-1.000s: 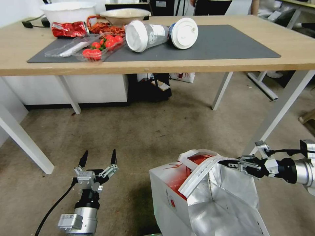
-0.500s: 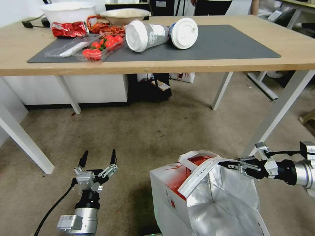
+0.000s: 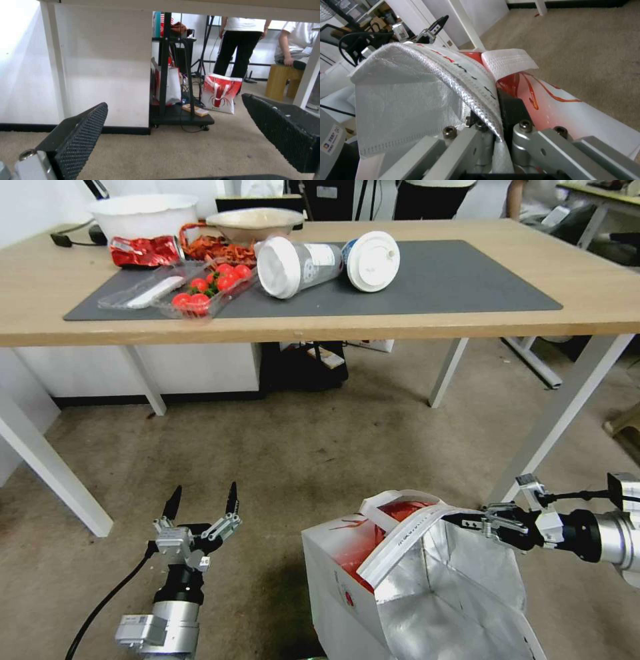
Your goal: Pick up the food delivery bag from the floor and place it on the table.
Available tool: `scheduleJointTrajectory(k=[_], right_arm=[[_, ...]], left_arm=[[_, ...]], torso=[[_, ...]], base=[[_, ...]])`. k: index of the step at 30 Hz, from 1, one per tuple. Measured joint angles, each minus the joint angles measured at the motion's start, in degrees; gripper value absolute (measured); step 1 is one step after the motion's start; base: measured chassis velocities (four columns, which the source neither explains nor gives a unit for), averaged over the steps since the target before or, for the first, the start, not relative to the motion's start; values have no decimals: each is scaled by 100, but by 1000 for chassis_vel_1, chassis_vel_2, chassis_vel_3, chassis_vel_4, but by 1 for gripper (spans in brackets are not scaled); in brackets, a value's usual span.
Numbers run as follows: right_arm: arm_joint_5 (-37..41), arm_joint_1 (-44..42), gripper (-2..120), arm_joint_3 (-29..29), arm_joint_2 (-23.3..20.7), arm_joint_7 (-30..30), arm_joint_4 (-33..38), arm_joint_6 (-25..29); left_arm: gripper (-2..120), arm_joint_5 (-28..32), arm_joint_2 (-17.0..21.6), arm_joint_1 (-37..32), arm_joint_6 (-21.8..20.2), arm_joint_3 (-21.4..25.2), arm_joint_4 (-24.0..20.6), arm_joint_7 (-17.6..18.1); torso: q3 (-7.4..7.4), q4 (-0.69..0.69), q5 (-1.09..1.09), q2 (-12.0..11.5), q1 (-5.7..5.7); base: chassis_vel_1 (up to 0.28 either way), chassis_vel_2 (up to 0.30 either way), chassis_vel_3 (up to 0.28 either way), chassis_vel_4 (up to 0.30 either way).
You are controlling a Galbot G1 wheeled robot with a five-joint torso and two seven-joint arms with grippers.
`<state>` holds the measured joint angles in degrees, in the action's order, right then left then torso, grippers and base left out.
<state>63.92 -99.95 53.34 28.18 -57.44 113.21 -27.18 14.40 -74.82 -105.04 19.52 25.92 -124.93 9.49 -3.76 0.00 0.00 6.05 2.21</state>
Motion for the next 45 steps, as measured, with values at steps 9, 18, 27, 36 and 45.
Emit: scheduleJointTrajectory(k=[9, 18, 27, 36, 45], right_arm=[[36, -26, 0, 25, -14, 8, 37, -18], [62, -90, 0, 96, -44, 11, 50, -24], [67, -136, 0, 154, -72, -6, 46, -25], [66, -172, 0, 176, -71, -35, 44, -25], [39, -183, 0, 186, -64, -79, 48, -22]], left_arm=[[100, -8, 4, 0, -18, 0, -2, -13], [100, -3, 5, 34, -28, 3, 27, -23], [100, 2, 7, 41, -35, 3, 40, -19], [100, 15, 19, 33, -41, 2, 26, 25], [100, -34, 11, 23, -32, 18, -6, 55]], torso=[[-196, 0, 0, 230, 37], [-373, 0, 0, 447, 79], [-524, 0, 1, 645, 127], [-678, 0, 0, 836, 166], [-842, 0, 0, 1064, 231]], base=[[0, 0, 0, 0], [0, 0, 0, 0], [0, 0, 0, 0], [0, 0, 0, 0], [0, 0, 0, 0]])
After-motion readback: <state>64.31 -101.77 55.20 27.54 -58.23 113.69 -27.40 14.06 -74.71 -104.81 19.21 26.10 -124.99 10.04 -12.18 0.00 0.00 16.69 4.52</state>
